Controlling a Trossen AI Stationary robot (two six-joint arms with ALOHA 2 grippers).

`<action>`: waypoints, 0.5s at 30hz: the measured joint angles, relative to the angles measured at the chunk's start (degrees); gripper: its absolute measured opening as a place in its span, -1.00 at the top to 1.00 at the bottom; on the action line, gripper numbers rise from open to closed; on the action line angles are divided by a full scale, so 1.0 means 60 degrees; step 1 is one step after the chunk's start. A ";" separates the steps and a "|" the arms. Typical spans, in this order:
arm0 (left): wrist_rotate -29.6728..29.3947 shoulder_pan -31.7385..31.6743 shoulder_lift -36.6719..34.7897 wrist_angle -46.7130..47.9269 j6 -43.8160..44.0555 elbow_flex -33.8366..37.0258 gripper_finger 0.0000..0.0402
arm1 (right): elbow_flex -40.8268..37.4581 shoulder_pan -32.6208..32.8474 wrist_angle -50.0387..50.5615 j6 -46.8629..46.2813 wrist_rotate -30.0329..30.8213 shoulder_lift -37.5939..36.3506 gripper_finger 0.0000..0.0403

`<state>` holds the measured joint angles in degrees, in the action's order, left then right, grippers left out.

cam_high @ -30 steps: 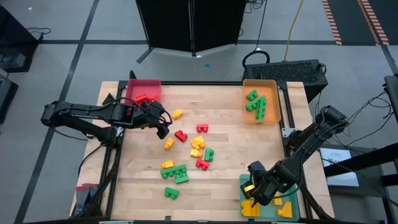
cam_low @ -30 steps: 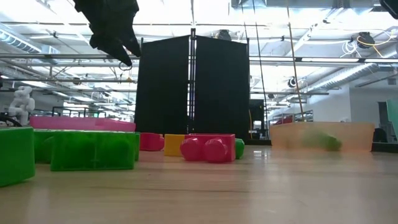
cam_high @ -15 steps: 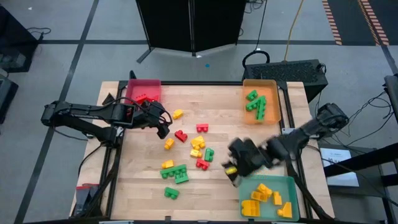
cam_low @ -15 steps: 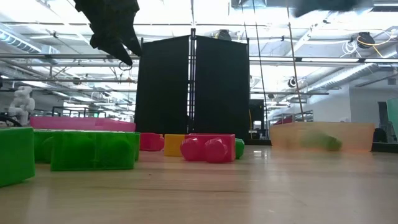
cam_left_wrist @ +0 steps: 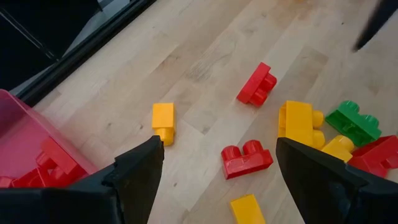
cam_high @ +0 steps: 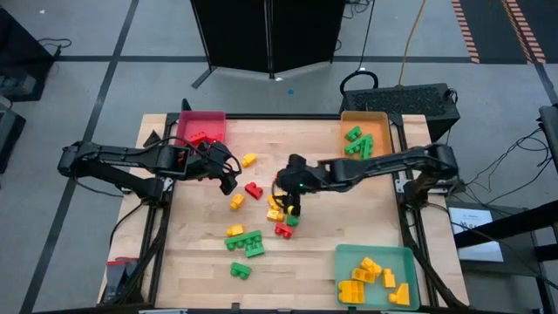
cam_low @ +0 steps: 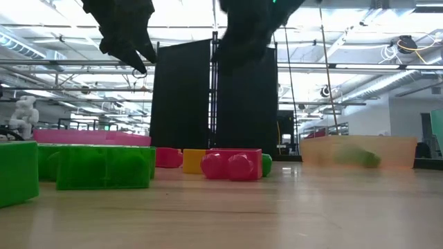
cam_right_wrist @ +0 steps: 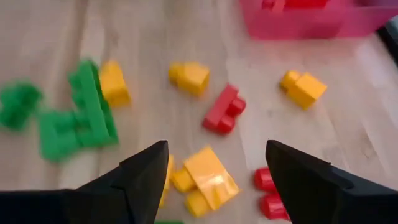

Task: Sort blocks
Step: Put the yellow game piece into the blue bin

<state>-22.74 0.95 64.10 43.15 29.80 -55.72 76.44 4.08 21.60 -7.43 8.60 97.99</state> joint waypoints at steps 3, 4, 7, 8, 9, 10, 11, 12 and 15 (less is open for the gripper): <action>0.0004 0.0000 0.0000 0.0002 0.0000 0.0000 -0.54 | -0.0004 -0.0135 0.0027 0.1040 -0.0209 0.0537 -0.32; 0.0000 0.0000 0.0000 0.0002 0.0003 0.0000 -0.54 | -0.0011 -0.0164 0.0058 0.1280 -0.0229 0.0692 -0.32; 0.0000 0.0000 0.0000 0.0002 0.0002 0.0000 -0.54 | -0.0007 -0.0282 -0.0104 0.1771 -0.0441 0.1047 -0.32; 0.0000 0.0000 0.0000 0.0002 0.0003 0.0000 -0.54 | -0.0007 -0.0318 -0.0076 0.1876 -0.0590 0.1158 -0.32; 0.0000 0.0000 0.0000 0.0001 0.0003 0.0000 -0.54 | -0.0007 -0.0352 -0.0113 0.1947 -0.0733 0.1249 -0.32; 0.0000 0.0000 0.0000 -0.0002 0.0000 0.0000 -0.54 | -0.0007 -0.0373 -0.0130 0.2018 -0.0801 0.1365 -0.32; 0.0003 0.0000 0.0000 0.0002 0.0000 0.0000 -0.54 | -0.0007 -0.0382 -0.0128 0.2140 -0.0897 0.1502 -0.32; 0.0000 0.0000 0.0000 -0.0005 0.0000 0.0000 -0.54 | -0.0007 -0.0387 -0.0126 0.2275 -0.0963 0.1620 -0.32; 0.0000 0.0000 0.0000 -0.0005 0.0000 0.0000 -0.54 | -0.0007 -0.0380 -0.0141 0.2612 -0.1001 0.1970 -0.32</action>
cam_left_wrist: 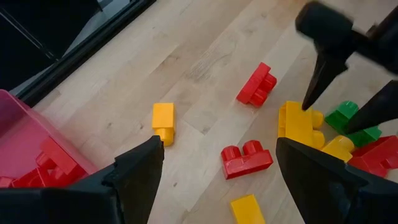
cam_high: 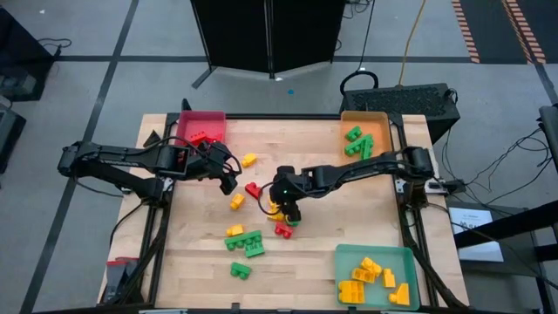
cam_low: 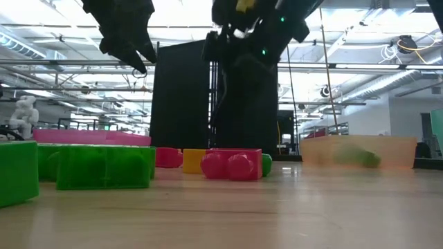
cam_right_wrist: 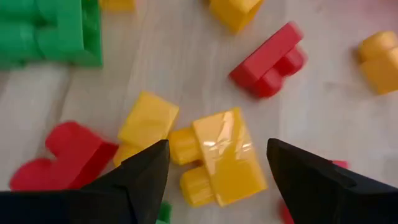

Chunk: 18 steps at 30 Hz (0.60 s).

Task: Sort blocks
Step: Put the yellow game piece into the blue bin

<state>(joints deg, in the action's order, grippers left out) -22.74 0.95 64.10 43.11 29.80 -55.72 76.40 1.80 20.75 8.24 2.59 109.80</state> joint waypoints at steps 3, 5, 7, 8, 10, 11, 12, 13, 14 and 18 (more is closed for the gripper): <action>0.0000 0.0000 0.0000 -0.0005 0.0000 0.0000 -0.54 | 0.0000 -0.0005 -0.0076 0.0106 -0.0002 0.0383 -0.32; 0.0000 0.0000 0.0000 -0.0007 0.0000 0.0000 -0.54 | 0.0000 -0.0004 -0.0055 0.0105 0.0001 0.0624 -0.32; 0.0000 0.0000 0.0000 -0.0018 0.0000 0.0000 -0.54 | 0.0000 -0.0019 -0.0146 0.0097 0.0051 0.0804 -0.32; 0.0000 0.0000 0.0000 -0.0018 0.0000 0.0000 -0.54 | 0.0010 -0.0046 -0.0186 0.0097 0.0067 0.0898 -0.32; 0.0000 0.0000 0.0000 -0.0022 0.0000 0.0000 -0.54 | 0.0033 -0.0084 -0.0245 0.0101 0.0076 0.1006 -0.32; 0.0000 0.0000 0.0000 -0.0022 0.0000 0.0000 -0.54 | 0.0038 -0.0116 -0.0251 0.0114 0.0071 0.1032 -0.32; 0.0000 0.0000 0.0000 -0.0022 0.0000 0.0000 -0.54 | 0.0041 -0.0152 -0.0274 0.0172 0.0069 0.1075 -0.32; 0.0000 -0.0001 0.0000 -0.0022 0.0000 0.0000 -0.54 | 0.0044 -0.0184 -0.0327 0.0239 0.0075 0.1119 -0.32; 0.0000 0.0000 0.0000 -0.0025 0.0000 0.0000 -0.54 | 0.0044 -0.0224 -0.0335 0.0296 0.0103 0.1132 -0.32; 0.0000 0.0000 0.0000 -0.0022 0.0189 0.0000 -0.54 | 0.0037 -0.0343 -0.0292 0.0385 0.0507 0.1141 -0.32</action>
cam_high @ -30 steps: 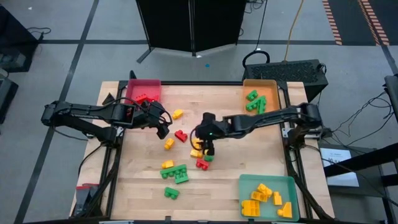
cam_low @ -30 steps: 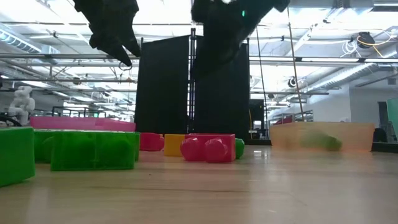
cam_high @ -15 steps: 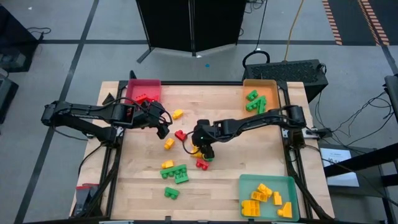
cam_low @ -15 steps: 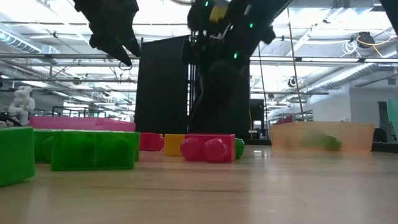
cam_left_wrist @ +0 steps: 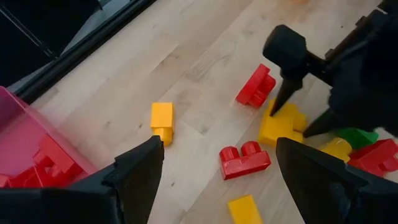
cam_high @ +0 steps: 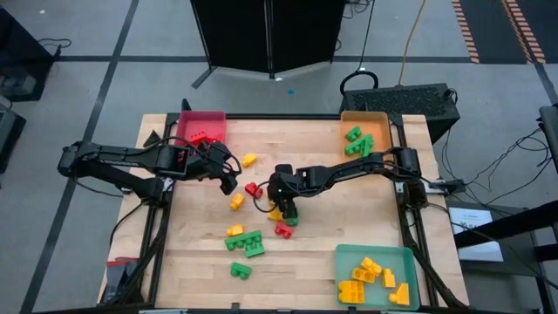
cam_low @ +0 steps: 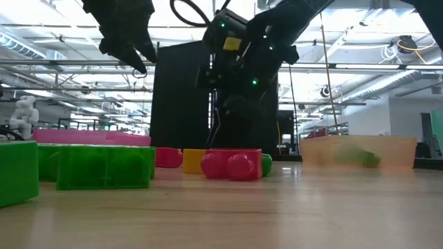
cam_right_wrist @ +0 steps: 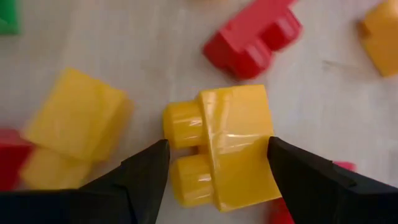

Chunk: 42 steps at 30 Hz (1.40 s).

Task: Sort blocks
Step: Put the yellow game piece into the blue bin

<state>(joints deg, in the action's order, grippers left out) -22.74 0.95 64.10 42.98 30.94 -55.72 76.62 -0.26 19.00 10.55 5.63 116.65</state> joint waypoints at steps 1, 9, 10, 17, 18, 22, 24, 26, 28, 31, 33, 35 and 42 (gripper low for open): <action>0.0000 0.0000 0.0000 0.0000 0.0045 0.0000 -0.54 | -0.0009 -0.0015 0.0045 -0.0002 0.0085 -0.0051 -0.32; 0.0000 -0.0003 0.0000 0.0004 0.0060 0.0000 -0.54 | 0.0549 -0.0077 0.0857 0.0376 0.0012 -0.0238 -0.33; 0.0000 0.0000 0.0000 0.0003 0.0074 0.0000 -0.54 | 0.0664 -0.0106 0.1020 0.0369 -0.0004 -0.0226 -0.34; -0.0007 0.0000 0.0000 0.0002 0.0295 0.0000 -0.54 | 0.0759 -0.0152 0.1086 0.0490 0.0030 -0.0191 -0.58; -0.0007 -0.0002 0.0000 0.0003 0.0298 0.0000 -0.54 | 0.0757 -0.0149 0.1118 0.0410 0.0007 -0.0189 -0.61; -0.0019 0.0000 0.0000 0.0000 0.0302 0.0000 -0.54 | 0.0757 -0.0152 0.1069 0.0389 0.0003 -0.0136 -0.67; -0.0047 -0.0003 0.0000 0.0000 0.0302 0.0000 -0.54 | 0.0761 -0.0152 0.0873 0.0384 0.0006 -0.0057 -0.67; -0.0080 -0.0002 0.0000 0.0000 0.0305 0.0000 -0.54 | 0.0765 -0.0152 0.0799 0.0361 0.0006 0.0082 -0.66; -0.0150 -0.0004 0.0000 -0.0004 0.0306 0.0000 -0.54 | 0.0765 -0.0156 0.0696 0.0353 0.0005 0.0255 -0.66; -0.0223 -0.0004 0.0000 -0.0015 0.0379 0.0000 -0.54 | 0.0765 -0.0149 0.0555 0.0346 -0.0015 0.0523 -0.66; -0.0256 -0.0008 0.0000 -0.0007 0.0538 0.0000 -0.54 | 0.0787 -0.0152 0.0536 0.0161 -0.0076 0.0702 -0.66; -0.0287 -0.0011 0.0000 -0.0017 0.0546 0.0000 -0.54 | 0.0810 -0.0155 0.0537 -0.0170 -0.0318 0.0841 -0.66; -0.0284 -0.0011 0.0004 -0.0053 0.1004 0.0288 -0.54 | 0.0814 -0.0214 0.0640 -0.0959 -0.0500 0.0962 -0.49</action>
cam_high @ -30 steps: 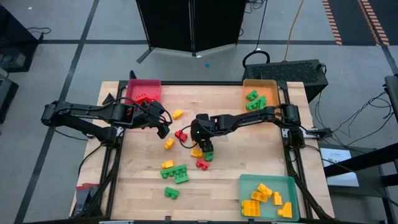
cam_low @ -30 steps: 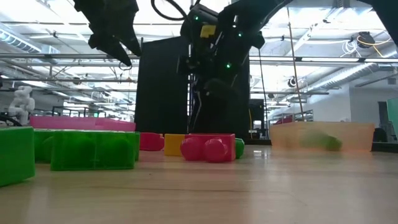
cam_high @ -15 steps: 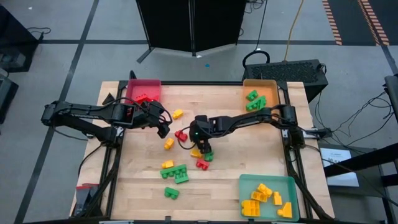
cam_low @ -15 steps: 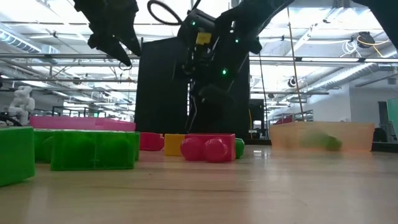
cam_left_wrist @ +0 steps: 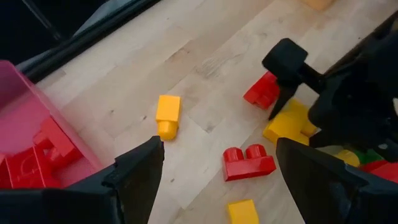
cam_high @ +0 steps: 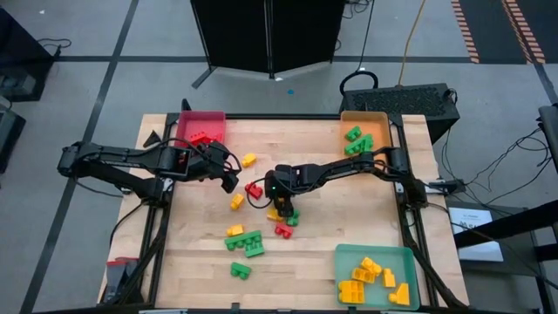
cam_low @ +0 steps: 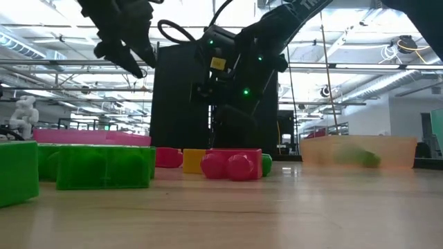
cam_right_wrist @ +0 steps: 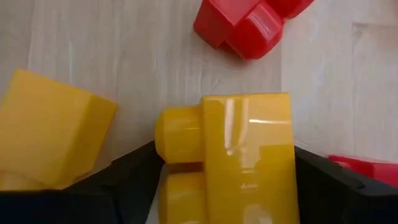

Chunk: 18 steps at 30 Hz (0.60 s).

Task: Sort blocks
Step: Put the yellow game piece into the blue bin

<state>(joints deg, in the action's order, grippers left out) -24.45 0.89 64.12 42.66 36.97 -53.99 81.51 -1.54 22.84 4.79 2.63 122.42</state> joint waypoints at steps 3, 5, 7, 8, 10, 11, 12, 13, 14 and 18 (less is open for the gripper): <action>-0.0003 0.0000 0.0000 -0.0020 0.0041 0.0018 -0.54 | -0.0003 -0.0037 0.0044 -0.0063 0.0068 0.0017 -0.29; -0.0004 0.0000 0.0000 -0.0041 0.0041 0.0018 -0.54 | -0.0006 -0.0040 0.0098 -0.0298 0.0044 0.0017 -0.26; -0.0004 0.0000 0.0000 -0.0034 0.0037 0.0018 -0.54 | -0.0013 -0.0040 0.0162 -0.0605 0.0069 0.0003 -0.26; -0.0004 0.0000 0.0000 -0.0035 0.0037 0.0018 -0.54 | -0.0013 -0.0040 0.0231 -0.0752 0.0107 -0.0075 -0.26; -0.0004 0.0000 0.0000 -0.0031 0.0037 0.0018 -0.54 | -0.0030 -0.0040 0.0270 -0.0933 0.0146 -0.0175 -0.26; -0.0004 0.0000 0.0000 -0.0031 0.0037 0.0018 -0.54 | -0.0052 -0.0040 0.0307 -0.0994 0.0167 -0.0273 -0.26; -0.0004 0.0000 0.0000 -0.0030 0.0037 0.0018 -0.54 | -0.0061 -0.0040 0.0326 -0.1030 0.0249 -0.0361 -0.26; -0.0004 0.0000 0.0000 -0.0028 0.0037 0.0018 -0.54 | -0.0070 -0.0036 0.0374 -0.1045 0.0362 -0.0453 -0.26; -0.0004 0.0000 0.0000 -0.0023 0.0037 0.0018 -0.54 | -0.0088 -0.0036 0.0509 -0.1099 0.0412 -0.0599 -0.26; -0.0004 0.0000 0.0000 -0.0016 0.0028 0.0018 -0.54 | -0.0067 -0.0062 0.0797 -0.1601 0.0418 -0.1561 -0.26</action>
<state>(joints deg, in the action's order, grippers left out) -24.47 0.89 64.12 42.57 37.13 -53.89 81.10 -1.91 27.62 -4.81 5.14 113.05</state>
